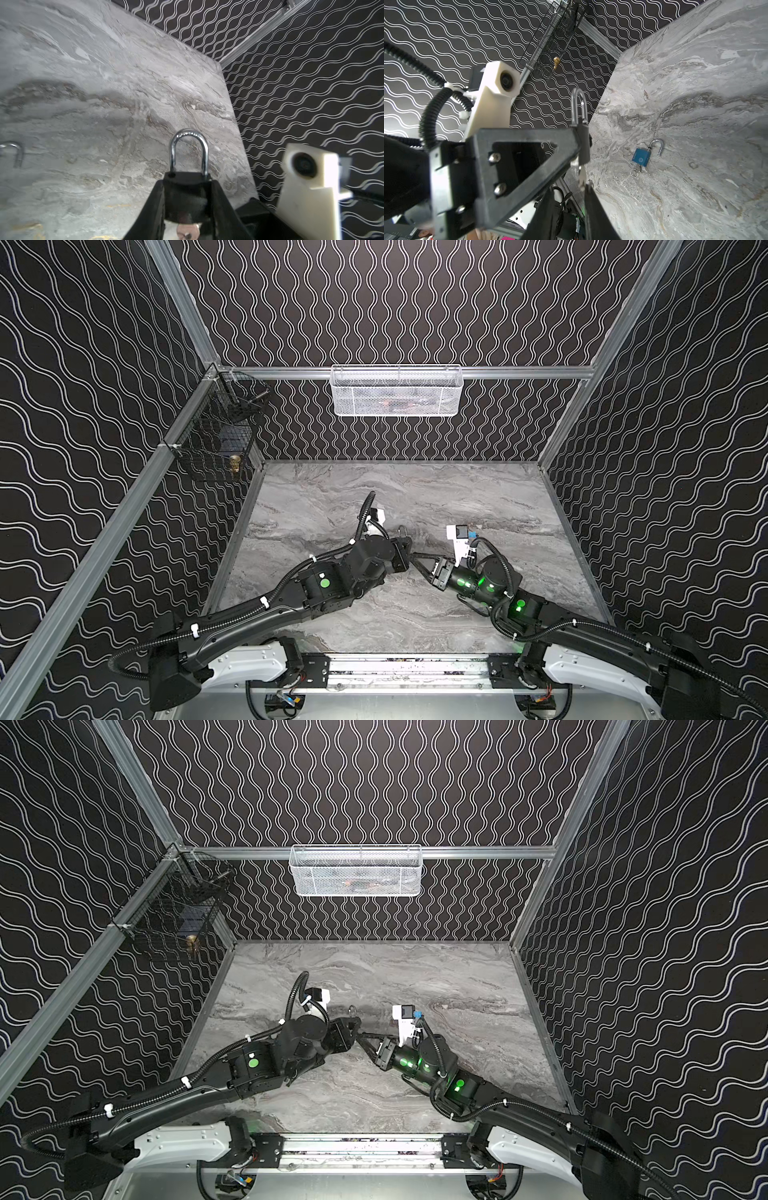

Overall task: Unlock with the key
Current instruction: 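Open the right gripper off the key and draw it back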

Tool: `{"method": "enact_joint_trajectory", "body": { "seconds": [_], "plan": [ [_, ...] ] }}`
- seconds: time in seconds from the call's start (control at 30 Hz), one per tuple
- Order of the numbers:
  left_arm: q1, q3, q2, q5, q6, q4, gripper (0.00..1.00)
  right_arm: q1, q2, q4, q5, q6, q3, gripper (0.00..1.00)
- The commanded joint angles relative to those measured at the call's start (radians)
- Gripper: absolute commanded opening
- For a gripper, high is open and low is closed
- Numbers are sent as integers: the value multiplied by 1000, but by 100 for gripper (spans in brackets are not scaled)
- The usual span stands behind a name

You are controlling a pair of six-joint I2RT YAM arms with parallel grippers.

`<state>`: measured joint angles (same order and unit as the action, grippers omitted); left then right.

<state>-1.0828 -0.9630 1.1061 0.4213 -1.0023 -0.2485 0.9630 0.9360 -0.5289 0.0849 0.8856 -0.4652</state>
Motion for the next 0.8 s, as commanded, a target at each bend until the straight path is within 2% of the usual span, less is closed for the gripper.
{"method": "enact_joint_trajectory", "body": {
  "seconds": [0.0, 0.17, 0.27, 0.37, 0.53, 0.67, 0.77],
  "plan": [
    [4, 21, -20, 61, 101, 20, 0, 2, -37, 55, -14, -43, -6, 36],
    [4, 113, -88, 31, 334, 114, 0, -3, -110, 347, -108, -111, -102, 61],
    [4, 181, -134, -11, 496, 168, 0, -15, -102, 532, -118, -155, -195, 69],
    [4, 249, -173, -62, 639, 224, 0, -24, -66, 679, -106, -200, -282, 74],
    [4, 369, -226, -120, 804, 365, 0, -46, 60, 910, -60, -279, -461, 80],
    [4, 429, -255, -137, 862, 451, 0, -52, 155, 1046, -94, -312, -592, 82],
    [4, 439, -252, -147, 878, 470, 0, -56, 189, 1035, -80, -333, -614, 82]
  ]
}}
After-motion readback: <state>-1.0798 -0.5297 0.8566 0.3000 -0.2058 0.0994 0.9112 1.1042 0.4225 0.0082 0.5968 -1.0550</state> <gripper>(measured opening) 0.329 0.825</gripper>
